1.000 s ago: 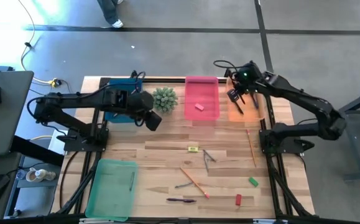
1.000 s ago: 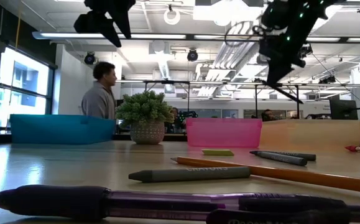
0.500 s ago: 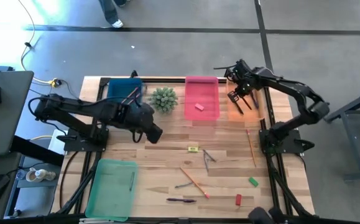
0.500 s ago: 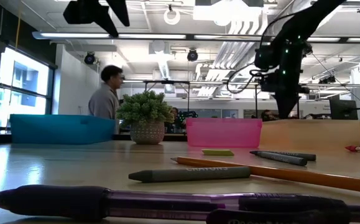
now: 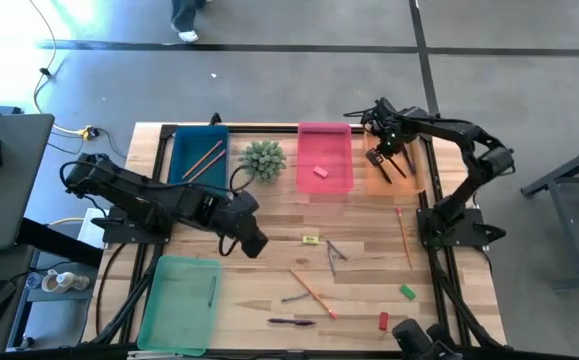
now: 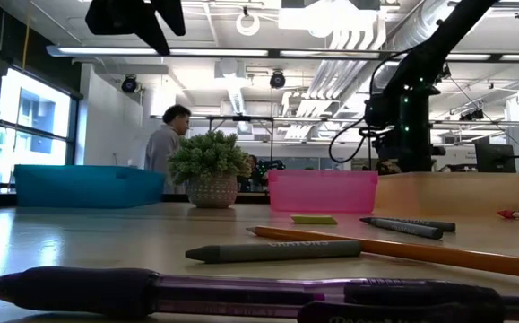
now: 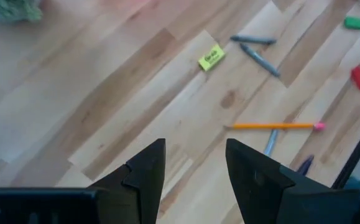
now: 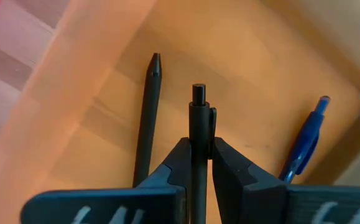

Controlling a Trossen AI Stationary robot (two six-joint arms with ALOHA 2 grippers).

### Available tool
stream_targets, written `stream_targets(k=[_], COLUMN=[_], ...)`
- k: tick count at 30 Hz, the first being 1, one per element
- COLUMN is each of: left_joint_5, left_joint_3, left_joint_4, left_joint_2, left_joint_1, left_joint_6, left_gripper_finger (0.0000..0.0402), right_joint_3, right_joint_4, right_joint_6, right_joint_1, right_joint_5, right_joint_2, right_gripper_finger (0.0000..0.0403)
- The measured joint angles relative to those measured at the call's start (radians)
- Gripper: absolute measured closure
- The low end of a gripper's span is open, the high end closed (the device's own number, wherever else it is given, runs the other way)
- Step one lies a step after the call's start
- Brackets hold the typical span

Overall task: Sort crayons/erasers/pens/pencils in bins
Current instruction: Put the black pen into the orange bin, then put the gray crayon into the green bin

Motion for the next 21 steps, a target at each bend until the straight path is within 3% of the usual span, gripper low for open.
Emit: stream_targets(k=[4, 13, 21], left_joint_5=[0.006, 0.061, 0.125], left_joint_3=[0.0, 0.001, 0.001], left_joint_4=[0.017, 0.046, 0.044], left_joint_2=[0.024, 0.047, 0.05], left_joint_1=[-0.037, -0.084, -0.103], left_joint_6=[0.001, -0.03, -0.024], left_gripper_finger=[0.0243, 0.0243, 0.0242], right_joint_3=[0.0, 0.0, 0.0], right_joint_4=[0.0, -0.003, -0.07], right_joint_6=[-0.011, -0.033, -0.026], right_joint_1=[0.0, 0.0, 0.0], right_joint_5=[0.0, 0.004, 0.005], right_joint_2=[0.008, 0.008, -0.048], right_gripper_finger=[0.0366, 0.0285, 0.0273])
